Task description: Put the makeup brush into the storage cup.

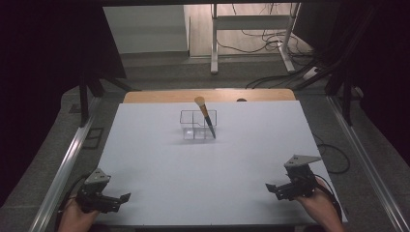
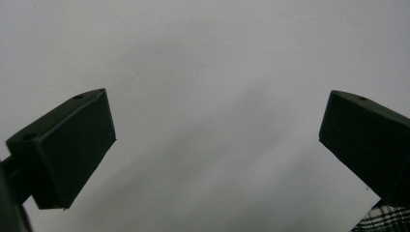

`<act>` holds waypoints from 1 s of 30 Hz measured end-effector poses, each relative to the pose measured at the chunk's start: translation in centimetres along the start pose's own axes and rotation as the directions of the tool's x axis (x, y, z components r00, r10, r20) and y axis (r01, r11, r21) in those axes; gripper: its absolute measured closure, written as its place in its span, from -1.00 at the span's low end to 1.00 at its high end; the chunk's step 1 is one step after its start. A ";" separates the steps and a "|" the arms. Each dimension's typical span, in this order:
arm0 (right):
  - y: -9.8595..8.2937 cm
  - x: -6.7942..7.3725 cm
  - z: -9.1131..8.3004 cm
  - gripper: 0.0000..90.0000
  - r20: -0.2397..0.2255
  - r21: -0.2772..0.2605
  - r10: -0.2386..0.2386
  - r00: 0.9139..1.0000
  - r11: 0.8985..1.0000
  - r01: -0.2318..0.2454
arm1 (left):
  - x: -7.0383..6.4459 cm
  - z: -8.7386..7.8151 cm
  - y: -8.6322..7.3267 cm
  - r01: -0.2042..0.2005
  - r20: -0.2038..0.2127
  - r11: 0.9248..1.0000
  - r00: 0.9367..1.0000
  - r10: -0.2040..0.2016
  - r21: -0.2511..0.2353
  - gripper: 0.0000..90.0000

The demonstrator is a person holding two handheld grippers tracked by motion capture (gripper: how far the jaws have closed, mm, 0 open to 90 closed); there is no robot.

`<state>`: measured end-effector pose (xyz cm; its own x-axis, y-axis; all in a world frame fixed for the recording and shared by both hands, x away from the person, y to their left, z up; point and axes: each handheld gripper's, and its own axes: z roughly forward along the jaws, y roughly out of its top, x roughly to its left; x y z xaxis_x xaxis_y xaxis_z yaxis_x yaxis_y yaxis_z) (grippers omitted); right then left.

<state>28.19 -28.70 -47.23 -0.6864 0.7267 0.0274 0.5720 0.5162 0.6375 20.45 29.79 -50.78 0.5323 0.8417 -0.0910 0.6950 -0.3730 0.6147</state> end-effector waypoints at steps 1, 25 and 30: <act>-0.1 0.0 0.0 -1.00 0.002 0.001 0.000 1.000 1.000 0.000 | 0.0 0.0 0.0 0.000 0.000 1.000 1.000 0.000 0.000 -1.00; -2.8 -0.8 -1.9 -1.00 0.063 0.010 0.050 0.997 0.999 -0.051 | 0.0 0.1 0.0 -0.001 0.005 1.000 1.000 0.001 0.008 -1.00; -3.3 -0.8 -2.2 -1.00 0.072 0.013 0.054 0.996 0.998 -0.055 | 0.0 0.1 0.0 -0.001 0.008 1.000 1.000 0.001 0.009 -1.00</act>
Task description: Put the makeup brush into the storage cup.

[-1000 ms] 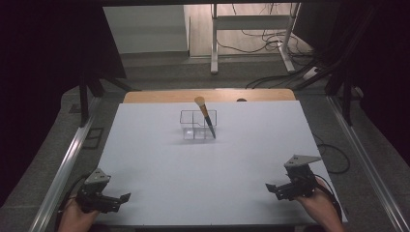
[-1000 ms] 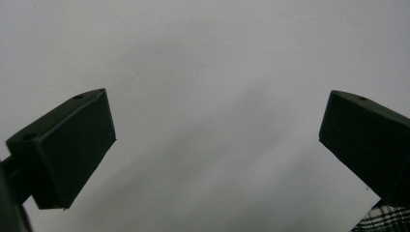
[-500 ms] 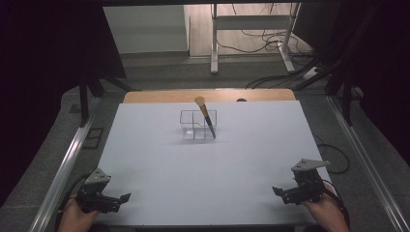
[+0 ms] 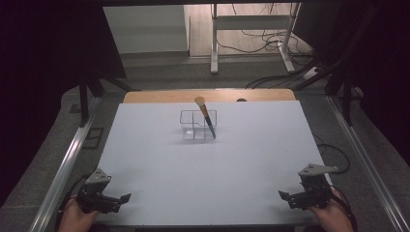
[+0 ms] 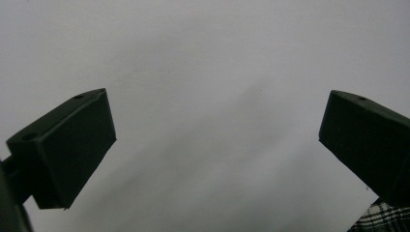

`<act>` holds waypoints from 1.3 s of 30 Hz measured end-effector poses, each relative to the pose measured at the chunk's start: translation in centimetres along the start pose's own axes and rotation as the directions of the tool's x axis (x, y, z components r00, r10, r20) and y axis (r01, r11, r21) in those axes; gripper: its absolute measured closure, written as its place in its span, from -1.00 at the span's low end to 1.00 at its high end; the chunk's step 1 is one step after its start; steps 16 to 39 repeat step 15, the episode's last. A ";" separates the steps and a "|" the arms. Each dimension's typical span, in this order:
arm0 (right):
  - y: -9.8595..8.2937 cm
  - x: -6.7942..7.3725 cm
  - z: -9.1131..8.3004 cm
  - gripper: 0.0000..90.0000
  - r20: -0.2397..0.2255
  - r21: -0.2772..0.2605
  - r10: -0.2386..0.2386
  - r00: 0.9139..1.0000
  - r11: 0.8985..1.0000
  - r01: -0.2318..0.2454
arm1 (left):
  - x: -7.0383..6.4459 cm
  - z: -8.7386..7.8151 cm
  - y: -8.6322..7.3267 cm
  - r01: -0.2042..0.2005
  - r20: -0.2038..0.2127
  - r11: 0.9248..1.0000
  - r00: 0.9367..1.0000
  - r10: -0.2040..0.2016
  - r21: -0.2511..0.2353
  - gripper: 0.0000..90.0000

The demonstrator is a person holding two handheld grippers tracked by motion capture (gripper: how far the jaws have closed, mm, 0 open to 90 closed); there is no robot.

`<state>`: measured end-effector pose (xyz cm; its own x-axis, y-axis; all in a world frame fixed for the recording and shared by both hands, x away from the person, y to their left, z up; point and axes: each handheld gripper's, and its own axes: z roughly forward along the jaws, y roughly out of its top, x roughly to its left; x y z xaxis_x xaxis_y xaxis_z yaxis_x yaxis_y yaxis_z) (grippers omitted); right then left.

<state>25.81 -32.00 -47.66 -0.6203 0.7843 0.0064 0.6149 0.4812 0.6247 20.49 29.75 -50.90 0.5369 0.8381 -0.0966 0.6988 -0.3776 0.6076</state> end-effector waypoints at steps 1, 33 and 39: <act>-0.1 0.0 -0.1 -1.00 0.006 -0.001 0.004 1.000 1.000 -0.004 | 0.0 0.0 0.0 0.000 0.000 1.000 1.000 0.000 0.000 -1.00; -1.1 -0.6 -0.2 -1.00 0.010 0.021 0.035 0.999 0.999 -0.036 | 0.0 0.0 0.1 -0.004 0.000 1.000 1.000 0.004 0.007 -1.00; -1.1 -0.6 -0.2 -1.00 0.010 0.021 0.035 0.999 0.999 -0.036 | 0.0 0.0 0.1 -0.004 0.000 1.000 1.000 0.004 0.007 -1.00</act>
